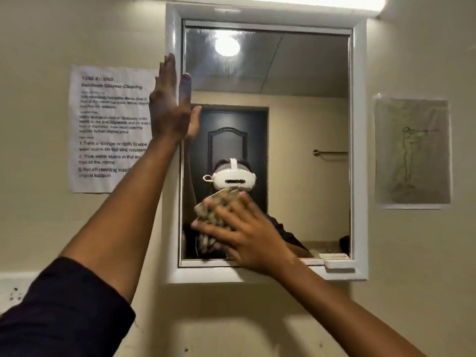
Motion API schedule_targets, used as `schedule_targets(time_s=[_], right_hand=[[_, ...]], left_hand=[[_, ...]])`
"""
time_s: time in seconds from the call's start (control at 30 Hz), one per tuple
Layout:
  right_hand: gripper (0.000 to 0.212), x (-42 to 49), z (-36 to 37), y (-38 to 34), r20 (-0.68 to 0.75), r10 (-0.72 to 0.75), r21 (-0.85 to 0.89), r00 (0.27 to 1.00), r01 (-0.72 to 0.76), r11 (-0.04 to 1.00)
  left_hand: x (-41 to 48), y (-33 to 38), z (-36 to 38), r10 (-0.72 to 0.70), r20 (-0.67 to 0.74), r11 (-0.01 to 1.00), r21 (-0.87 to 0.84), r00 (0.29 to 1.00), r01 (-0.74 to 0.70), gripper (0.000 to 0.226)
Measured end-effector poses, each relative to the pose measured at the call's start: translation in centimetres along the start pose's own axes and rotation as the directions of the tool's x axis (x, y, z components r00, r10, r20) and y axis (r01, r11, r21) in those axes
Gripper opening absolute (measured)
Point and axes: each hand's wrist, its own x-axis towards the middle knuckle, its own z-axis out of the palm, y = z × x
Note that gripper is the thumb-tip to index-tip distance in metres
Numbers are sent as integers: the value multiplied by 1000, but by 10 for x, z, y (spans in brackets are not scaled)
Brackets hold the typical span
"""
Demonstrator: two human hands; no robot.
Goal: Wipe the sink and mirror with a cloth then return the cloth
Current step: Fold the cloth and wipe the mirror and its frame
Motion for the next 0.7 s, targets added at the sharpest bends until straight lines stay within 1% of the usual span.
schedule_targets(time_s=[0.03, 0.07, 0.1, 0.13, 0.17, 0.2, 0.23, 0.27, 0.3, 0.33, 0.37, 0.4, 0.43, 0.47, 0.5, 0.57, 0.63, 0.7], right_hand=[[51, -6, -3, 15, -39, 114, 0, 993, -115, 993], [52, -9, -7, 30, -70, 267, 26, 961, -266, 964], [52, -10, -12, 45, -88, 436, 72, 896, -430, 900], [53, -8, -15, 55, -106, 593, 127, 798, -581, 804], [54, -3, -18, 60, -128, 717, 182, 685, -695, 696], [54, 6, -18, 59, -143, 802, 230, 580, -768, 597], [53, 16, -18, 52, -150, 855, 271, 496, -811, 518], [53, 27, -16, 38, -146, 883, 303, 447, -829, 470], [53, 35, -12, 19, -129, 883, 324, 452, -822, 468], [55, 40, -7, -5, -112, 846, 333, 522, -782, 526], [58, 41, -3, -32, -99, 766, 330, 636, -705, 628], [60, 40, 2, -60, -88, 648, 316, 757, -595, 739], [60, 35, 8, -85, -74, 517, 306, 853, -474, 826], [59, 27, 13, -104, -47, 402, 301, 914, -371, 878], [57, 18, 17, -117, -14, 315, 291, 949, -297, 909], [52, -2, 22, -119, 29, 214, 249, 976, -214, 945], [46, -25, 23, -102, 24, 149, 201, 989, -151, 968], [45, -55, 20, -77, 21, 119, 134, 993, -121, 984]], left_hand=[[0, -1, 0, 5, -1, 1000, -3, 1000, -5, 56], [0, -1, 0, 13, -3, 1000, -4, 1000, -13, 56], [0, -1, 0, 27, -6, 1000, 1, 1000, -27, 56], [-1, 0, 0, 45, -3, 999, 8, 999, -45, 55], [-3, 1, 0, 61, 5, 998, 15, 998, -61, 54], [-4, 4, 0, 75, 12, 997, 23, 997, -75, 53], [-6, 6, 0, 90, 18, 996, 26, 996, -90, 53], [-7, 8, -1, 100, 23, 995, 23, 995, -101, 52], [-9, 11, -3, 103, 31, 995, 12, 994, -103, 52], [-10, 12, -5, 107, 40, 994, -3, 993, -107, 52], [-10, 13, -6, 117, 51, 993, -18, 992, -116, 51], [-12, 14, -7, 124, 65, 992, -29, 990, -122, 50], [-15, 14, -7, 124, 77, 992, -34, 989, -122, 49], [-21, 15, -8, 116, 77, 993, -36, 990, -113, 48], [-30, 16, -10, 91, 60, 995, -36, 994, -89, 48], [-57, 21, -17, 3, 9, 1000, -14, 1000, -2, 49], [-93, 26, -28, -45, -11, 997, 55, 999, 45, 51], [-126, 26, -36, -45, 31, 994, 105, 999, 41, 52]])
